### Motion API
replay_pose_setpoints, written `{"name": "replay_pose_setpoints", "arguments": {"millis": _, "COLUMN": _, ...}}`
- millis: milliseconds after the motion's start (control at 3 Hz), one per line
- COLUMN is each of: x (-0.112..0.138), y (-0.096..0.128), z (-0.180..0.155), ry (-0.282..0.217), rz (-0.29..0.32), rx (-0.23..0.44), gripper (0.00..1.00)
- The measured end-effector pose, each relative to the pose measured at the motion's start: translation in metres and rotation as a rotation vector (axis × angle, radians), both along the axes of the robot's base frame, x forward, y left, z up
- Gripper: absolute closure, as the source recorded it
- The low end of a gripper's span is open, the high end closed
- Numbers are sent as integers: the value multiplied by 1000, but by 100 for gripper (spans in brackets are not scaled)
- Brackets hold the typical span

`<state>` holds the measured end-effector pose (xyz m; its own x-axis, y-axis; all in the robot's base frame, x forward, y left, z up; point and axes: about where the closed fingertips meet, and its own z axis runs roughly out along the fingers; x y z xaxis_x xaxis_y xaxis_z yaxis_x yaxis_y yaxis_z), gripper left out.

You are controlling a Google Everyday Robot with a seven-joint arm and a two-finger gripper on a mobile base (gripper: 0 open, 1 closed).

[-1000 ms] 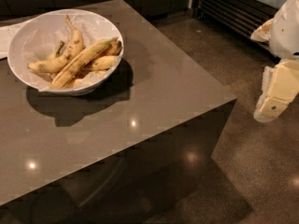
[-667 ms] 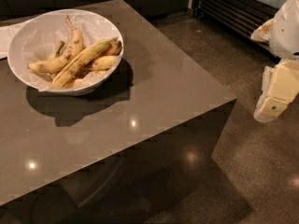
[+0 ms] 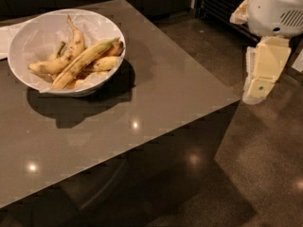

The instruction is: Pick banana from white bowl

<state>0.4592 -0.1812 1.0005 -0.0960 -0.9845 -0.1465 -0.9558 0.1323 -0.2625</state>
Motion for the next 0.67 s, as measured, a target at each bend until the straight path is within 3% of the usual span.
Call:
{"name": "replay_pose_setpoints", "arguments": {"millis": 333, "x": 20, "y": 33, "z": 7, "ry": 6, "rz": 109, "rx": -40, "gripper": 0}}
{"name": "replay_pose_setpoints", "arguments": {"millis": 667, "x": 25, "y": 39, "z": 12, "ry": -25, "rz": 115, "rx": -29, "gripper": 0}}
